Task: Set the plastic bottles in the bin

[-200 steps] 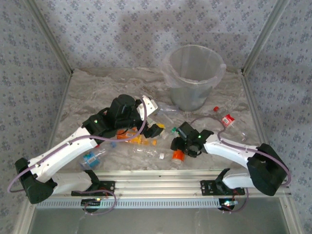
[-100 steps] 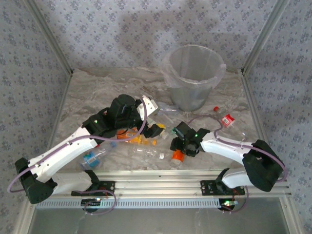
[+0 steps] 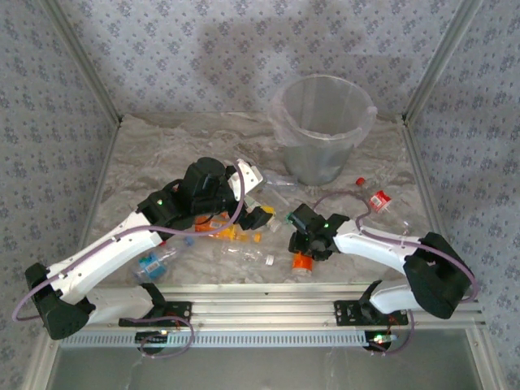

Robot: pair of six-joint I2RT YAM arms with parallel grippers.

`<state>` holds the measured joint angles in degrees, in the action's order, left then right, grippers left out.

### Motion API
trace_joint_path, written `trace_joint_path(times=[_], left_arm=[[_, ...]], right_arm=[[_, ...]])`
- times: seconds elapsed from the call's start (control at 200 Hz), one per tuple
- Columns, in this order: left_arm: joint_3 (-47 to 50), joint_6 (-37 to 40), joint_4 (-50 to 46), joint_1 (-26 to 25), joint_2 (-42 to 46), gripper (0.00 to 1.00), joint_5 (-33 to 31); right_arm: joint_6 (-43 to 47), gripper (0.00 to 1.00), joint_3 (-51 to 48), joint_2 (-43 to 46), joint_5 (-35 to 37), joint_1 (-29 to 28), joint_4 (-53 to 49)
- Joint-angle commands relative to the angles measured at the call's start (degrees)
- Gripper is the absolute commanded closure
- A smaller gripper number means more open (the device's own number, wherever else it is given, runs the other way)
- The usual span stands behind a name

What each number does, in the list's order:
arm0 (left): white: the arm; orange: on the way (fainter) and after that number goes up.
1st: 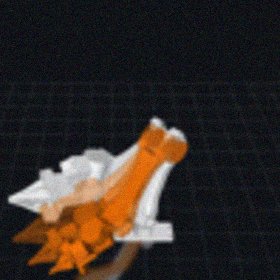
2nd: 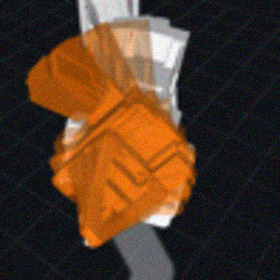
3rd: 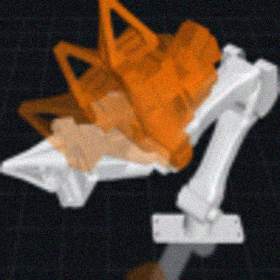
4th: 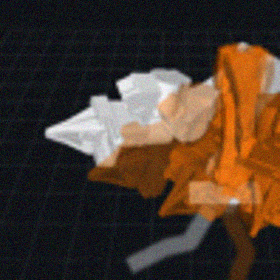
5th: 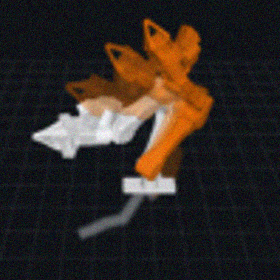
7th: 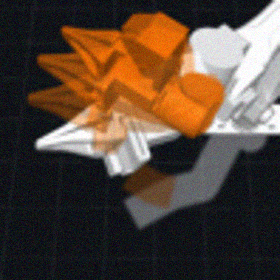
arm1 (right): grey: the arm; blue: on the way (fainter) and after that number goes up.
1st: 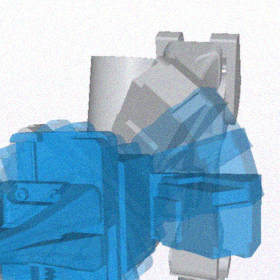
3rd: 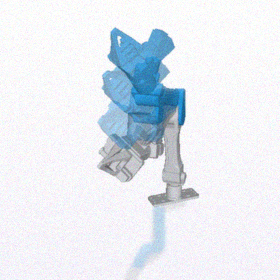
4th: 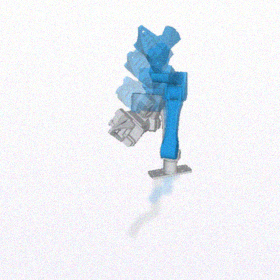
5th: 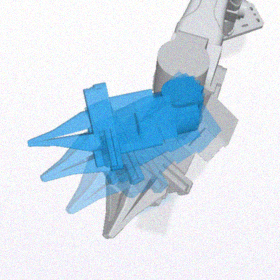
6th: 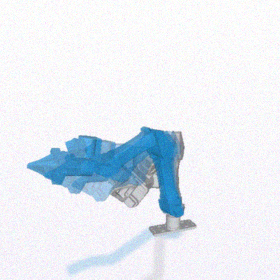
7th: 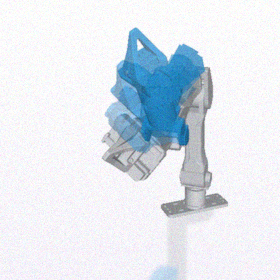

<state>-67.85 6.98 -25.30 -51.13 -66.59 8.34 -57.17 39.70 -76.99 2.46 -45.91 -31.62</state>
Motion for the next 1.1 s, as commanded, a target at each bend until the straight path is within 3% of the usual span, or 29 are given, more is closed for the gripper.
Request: trace_joint_path(times=[0.0, 0.33, 0.515, 0.974, 1.094], left_arm=[[-0.52, -0.10, 1.00, -0.55, 0.67, 0.01, 0.58], [0.17, -1.47, 2.34, -0.30, 1.85, 0.00, -0.25], [2.11, -4.04, 5.95, 0.07, 4.05, 0.00, 2.96], [7.16, -11.56, 15.43, 1.04, 10.75, 0.00, 8.00], [8.29, -17.65, 20.97, 3.97, 11.64, 0.00, 14.31]], right_arm=[[1.37, 0.46, 1.71, 2.61, 3.12, -0.26, -5.12], [13.16, 0.49, 7.56, 15.20, 9.23, 0.08, -11.67], [20.44, 0.49, 13.40, 19.63, 11.29, 1.10, -11.92], [38.12, 0.48, 37.29, 14.68, 10.56, 10.06, -12.53], [41.29, 0.48, 43.64, 11.32, 8.34, 14.41, -12.34]])
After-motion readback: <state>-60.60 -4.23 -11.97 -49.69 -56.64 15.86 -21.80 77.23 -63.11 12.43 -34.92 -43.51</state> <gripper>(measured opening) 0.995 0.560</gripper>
